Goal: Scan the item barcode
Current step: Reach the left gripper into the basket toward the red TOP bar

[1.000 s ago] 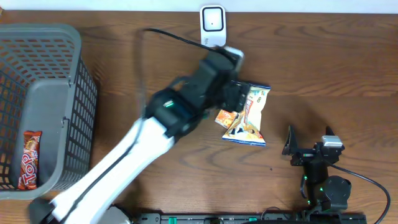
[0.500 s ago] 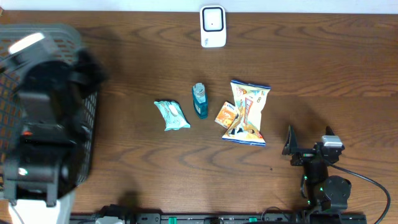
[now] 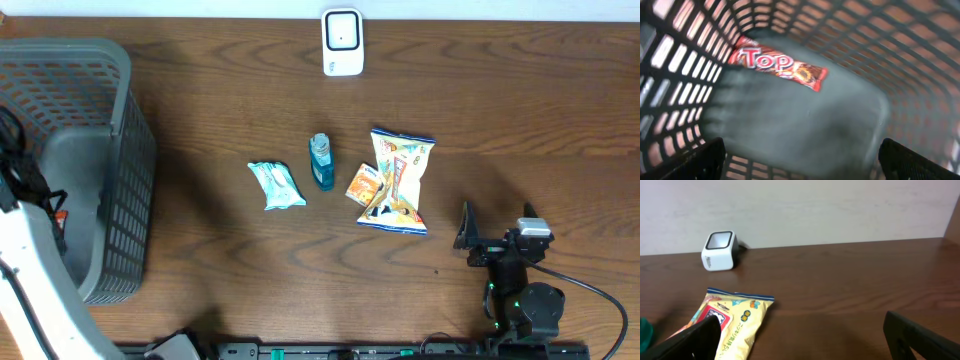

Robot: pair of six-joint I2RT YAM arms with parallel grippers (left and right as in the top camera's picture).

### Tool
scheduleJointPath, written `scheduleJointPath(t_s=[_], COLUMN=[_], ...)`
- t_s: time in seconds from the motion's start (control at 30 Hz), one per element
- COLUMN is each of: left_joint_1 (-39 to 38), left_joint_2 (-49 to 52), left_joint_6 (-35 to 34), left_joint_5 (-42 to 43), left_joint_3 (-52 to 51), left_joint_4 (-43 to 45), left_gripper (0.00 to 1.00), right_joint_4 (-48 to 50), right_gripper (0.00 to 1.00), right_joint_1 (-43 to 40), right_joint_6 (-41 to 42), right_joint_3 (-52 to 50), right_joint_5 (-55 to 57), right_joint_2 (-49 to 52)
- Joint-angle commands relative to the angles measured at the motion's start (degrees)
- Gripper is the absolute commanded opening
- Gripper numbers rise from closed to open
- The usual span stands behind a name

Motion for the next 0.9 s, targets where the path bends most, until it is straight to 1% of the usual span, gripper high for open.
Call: scheduleJointPath(t_s=[0.0, 0.27, 0.6, 0.87], left_joint_1=[1.4, 4.94, 11.52, 12.9], left_joint_2=[5.68, 17.9, 26.73, 32.94], left_joint_6=[-12.33, -16.65, -16.63, -16.61], left_joint_5=[0.39, 0.39, 0.42, 0.42], left_joint_3=[-0.72, -0.98, -0.98, -1.01], left_joint_4=[-0.39, -0.39, -0.35, 0.07], left_gripper=[0.98, 0.97, 0.98, 0.98], right_joint_4=[-0.26, -0.24, -0.24, -0.24], right_gripper=[0.99, 0.99, 0.99, 0.99], right_joint_1=[0.66, 0.66, 0.66, 0.66], right_joint_6=[-0.66, -0.66, -0.66, -0.66], right_joint_3=[-0.09, -0.09, -0.09, -0.09], right_joint_5=[0.31, 0.31, 0.31, 0.31], right_joint_2=[-0.31, -0.31, -0.31, -0.31])
